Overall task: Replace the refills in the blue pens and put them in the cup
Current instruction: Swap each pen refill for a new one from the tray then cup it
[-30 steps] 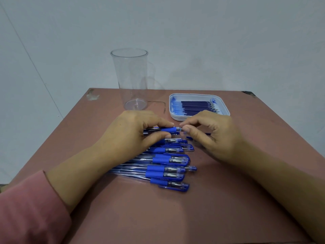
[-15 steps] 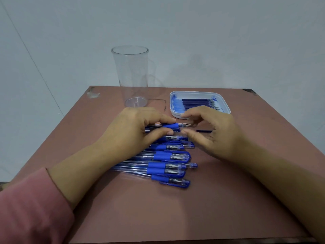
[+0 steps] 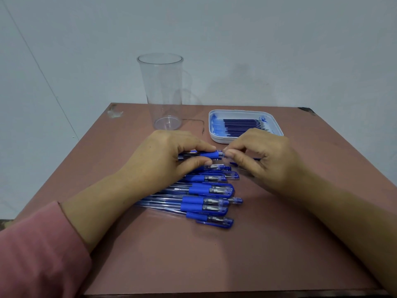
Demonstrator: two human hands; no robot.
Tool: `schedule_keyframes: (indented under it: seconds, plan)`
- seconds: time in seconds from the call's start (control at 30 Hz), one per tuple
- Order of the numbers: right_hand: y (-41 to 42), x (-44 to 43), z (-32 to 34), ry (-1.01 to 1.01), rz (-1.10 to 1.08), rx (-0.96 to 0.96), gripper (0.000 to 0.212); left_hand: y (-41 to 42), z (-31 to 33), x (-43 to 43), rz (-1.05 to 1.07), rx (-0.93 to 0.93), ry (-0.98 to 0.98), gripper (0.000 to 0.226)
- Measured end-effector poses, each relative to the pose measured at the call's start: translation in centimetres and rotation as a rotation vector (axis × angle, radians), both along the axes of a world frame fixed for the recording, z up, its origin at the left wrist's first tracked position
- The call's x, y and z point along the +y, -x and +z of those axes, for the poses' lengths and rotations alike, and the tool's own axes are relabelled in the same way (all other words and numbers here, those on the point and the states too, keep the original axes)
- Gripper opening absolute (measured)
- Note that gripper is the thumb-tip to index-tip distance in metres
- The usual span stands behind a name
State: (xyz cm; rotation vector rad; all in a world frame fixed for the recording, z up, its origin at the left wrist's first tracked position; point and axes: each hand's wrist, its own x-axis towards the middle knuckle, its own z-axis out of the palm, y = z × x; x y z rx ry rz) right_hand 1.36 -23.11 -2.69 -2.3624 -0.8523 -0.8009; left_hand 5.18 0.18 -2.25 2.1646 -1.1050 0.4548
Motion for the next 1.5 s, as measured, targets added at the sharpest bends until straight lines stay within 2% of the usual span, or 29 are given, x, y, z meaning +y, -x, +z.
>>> schedule_keyframes:
  seconds: [0.1, 0.23, 0.43, 0.6, 0.77, 0.9, 1.1, 1.23, 1.4, 1.5]
  plan:
    - [-0.02, -0.14, -0.05, -0.011, -0.005, 0.003, 0.023, 0.12, 0.06, -0.10, -0.006, -0.003, 0.022, 0.023]
    - [-0.09, 0.11, -0.11, 0.011, -0.023, -0.015, 0.014, 0.13, 0.13, -0.09, -0.002, -0.010, 0.025, 0.024]
    - [0.21, 0.19, 0.02, -0.030, -0.020, 0.050, 0.023, 0.14, 0.10, -0.10, -0.010, 0.004, 0.034, 0.024]
    - [0.00, 0.25, -0.11, 0.002, -0.027, 0.011, 0.009, 0.06, 0.07, -0.06, -0.001, 0.008, 0.036, 0.024]
    - [0.03, -0.03, -0.08, -0.028, -0.019, 0.084, 0.025, 0.08, 0.08, -0.08, 0.001, 0.022, 0.040, 0.024]
    - [-0.09, 0.06, -0.09, -0.002, -0.014, 0.024, 0.010, 0.07, 0.17, -0.05, 0.006, 0.019, 0.025, 0.024]
    - [0.07, 0.01, 0.02, -0.023, -0.019, 0.038, 0.024, 0.16, 0.25, -0.07, 0.002, 0.004, 0.023, 0.025]
    - [0.06, 0.20, 0.01, 0.005, 0.010, 0.035, 0.011, 0.21, 0.25, -0.11, -0.007, 0.010, 0.022, 0.024]
    - [0.21, -0.01, 0.06, -0.022, 0.009, 0.016, 0.019, 0.28, 0.26, -0.12, -0.015, 0.020, 0.031, 0.025]
    - [0.22, 0.18, 0.12, -0.006, 0.014, 0.000, 0.011, 0.21, 0.15, -0.17, -0.014, 0.009, 0.026, 0.024]
